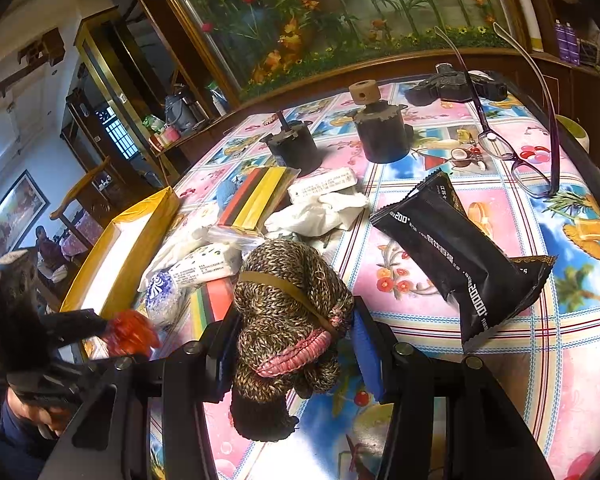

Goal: Organize soft objects
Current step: 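Carry the sock to the tray with the right gripper while the left gripper grasps the red bag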

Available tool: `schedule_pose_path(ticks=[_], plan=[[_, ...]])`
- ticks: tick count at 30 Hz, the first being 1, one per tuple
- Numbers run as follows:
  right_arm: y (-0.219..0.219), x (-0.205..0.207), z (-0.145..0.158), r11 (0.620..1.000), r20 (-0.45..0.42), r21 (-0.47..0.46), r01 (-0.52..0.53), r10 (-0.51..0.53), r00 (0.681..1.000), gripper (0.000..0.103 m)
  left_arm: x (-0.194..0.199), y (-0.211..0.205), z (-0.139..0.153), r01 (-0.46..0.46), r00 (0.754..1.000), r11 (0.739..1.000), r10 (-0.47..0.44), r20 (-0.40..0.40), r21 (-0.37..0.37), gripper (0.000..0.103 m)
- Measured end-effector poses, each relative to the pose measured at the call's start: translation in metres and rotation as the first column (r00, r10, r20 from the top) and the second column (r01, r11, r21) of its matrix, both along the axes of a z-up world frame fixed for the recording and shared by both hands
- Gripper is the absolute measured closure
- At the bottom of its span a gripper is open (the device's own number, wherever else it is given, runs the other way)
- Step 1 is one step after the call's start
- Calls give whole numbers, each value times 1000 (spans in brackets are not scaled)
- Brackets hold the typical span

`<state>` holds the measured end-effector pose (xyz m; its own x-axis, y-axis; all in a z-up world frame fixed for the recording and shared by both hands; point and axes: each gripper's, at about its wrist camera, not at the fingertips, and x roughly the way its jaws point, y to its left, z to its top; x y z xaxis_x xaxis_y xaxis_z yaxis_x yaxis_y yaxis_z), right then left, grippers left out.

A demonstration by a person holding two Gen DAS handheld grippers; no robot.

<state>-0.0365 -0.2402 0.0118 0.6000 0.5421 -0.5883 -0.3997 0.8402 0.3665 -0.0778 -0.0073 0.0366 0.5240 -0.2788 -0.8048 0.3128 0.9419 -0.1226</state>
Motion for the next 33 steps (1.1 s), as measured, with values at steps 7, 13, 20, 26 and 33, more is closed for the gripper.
schedule_pose_path(ticks=[7,13,20,26,33], plan=[[10,-1,4,1000,-23,18,-12,13,1000,49,-3,49,23,-104,993,994,106,46,-44,49],[52,-10,32,995,20,-21,-102,103,995,49,-9,112,45,-234,966,969,240,92,-75,49],[129,-14,57,966,20,-39,-257,258,966,49,-18,174,60,-358,921,929,368,127,-95,49],[195,-1,76,941,-20,-38,-336,336,942,49,-12,214,74,-420,893,902,431,130,-100,49],[285,54,97,931,-74,-30,-364,361,929,49,31,255,82,-484,865,871,491,107,-81,49]])
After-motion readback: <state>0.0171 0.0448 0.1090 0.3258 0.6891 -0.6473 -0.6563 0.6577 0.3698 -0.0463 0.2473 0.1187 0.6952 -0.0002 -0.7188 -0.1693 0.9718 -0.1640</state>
